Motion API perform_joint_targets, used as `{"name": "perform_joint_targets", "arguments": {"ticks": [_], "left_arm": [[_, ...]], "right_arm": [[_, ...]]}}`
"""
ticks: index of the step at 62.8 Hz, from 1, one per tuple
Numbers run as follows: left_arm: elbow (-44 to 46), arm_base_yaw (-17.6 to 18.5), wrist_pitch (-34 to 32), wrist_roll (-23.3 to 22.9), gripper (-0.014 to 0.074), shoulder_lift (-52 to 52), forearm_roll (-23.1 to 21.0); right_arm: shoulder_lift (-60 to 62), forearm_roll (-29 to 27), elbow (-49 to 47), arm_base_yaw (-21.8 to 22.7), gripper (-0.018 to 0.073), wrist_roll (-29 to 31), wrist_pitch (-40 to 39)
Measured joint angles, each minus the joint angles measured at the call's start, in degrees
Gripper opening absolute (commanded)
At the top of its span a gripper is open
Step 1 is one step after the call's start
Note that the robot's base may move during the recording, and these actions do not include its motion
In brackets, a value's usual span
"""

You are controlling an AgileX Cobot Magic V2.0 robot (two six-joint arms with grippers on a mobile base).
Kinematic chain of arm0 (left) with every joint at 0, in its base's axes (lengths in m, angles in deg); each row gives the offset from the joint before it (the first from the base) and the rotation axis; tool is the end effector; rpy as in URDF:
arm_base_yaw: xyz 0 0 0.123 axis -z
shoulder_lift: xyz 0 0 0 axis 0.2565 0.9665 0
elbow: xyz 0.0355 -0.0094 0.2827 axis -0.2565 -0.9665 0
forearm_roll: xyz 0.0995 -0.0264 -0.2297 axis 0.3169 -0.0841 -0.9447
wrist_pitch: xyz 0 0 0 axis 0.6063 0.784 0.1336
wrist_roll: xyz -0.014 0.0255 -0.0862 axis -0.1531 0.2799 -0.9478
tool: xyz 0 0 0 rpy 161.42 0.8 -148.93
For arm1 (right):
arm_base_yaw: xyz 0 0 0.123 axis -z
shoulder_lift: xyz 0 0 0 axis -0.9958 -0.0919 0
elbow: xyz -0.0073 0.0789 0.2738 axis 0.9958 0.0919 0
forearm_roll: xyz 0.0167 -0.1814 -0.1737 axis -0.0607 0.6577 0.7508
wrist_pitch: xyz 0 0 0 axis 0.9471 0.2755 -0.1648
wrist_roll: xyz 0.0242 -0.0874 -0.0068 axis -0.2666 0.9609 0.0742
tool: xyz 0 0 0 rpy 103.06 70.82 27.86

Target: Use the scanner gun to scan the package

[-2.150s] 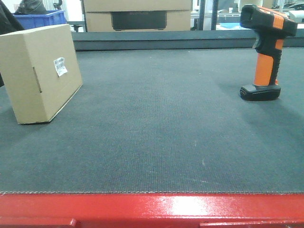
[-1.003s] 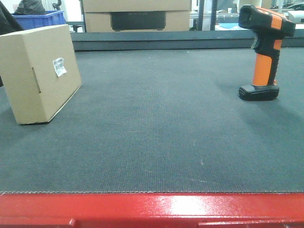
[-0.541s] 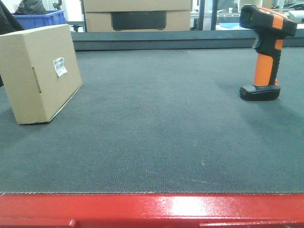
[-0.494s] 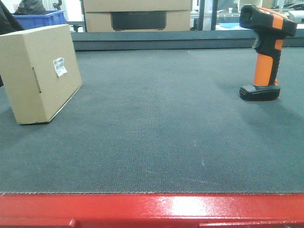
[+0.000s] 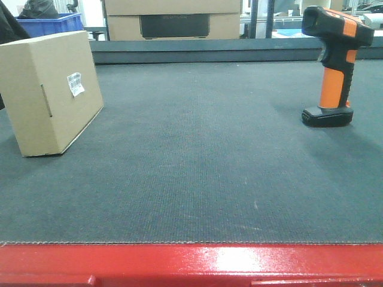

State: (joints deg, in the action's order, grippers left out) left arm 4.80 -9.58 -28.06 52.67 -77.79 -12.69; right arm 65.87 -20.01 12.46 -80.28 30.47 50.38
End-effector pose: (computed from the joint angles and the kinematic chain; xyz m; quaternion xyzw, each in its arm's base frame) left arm 0.0630 -0.0038 0.2995 0.0004 0.6735 -0.0512 0.7374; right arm 0.0566 -0.0037 0.2047 0.0449 0.7078 -0.0040 0.7049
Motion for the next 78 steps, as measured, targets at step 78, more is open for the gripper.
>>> {"name": "perform_joint_targets", "arguments": {"ticks": [78], "left_arm": [[-18.66,-5.42,-2.45,15.96,-0.0111,-11.5,-7.22]], "right_arm": [[0.0,0.0,0.0,0.0,-0.0162,0.0,0.0]]}}
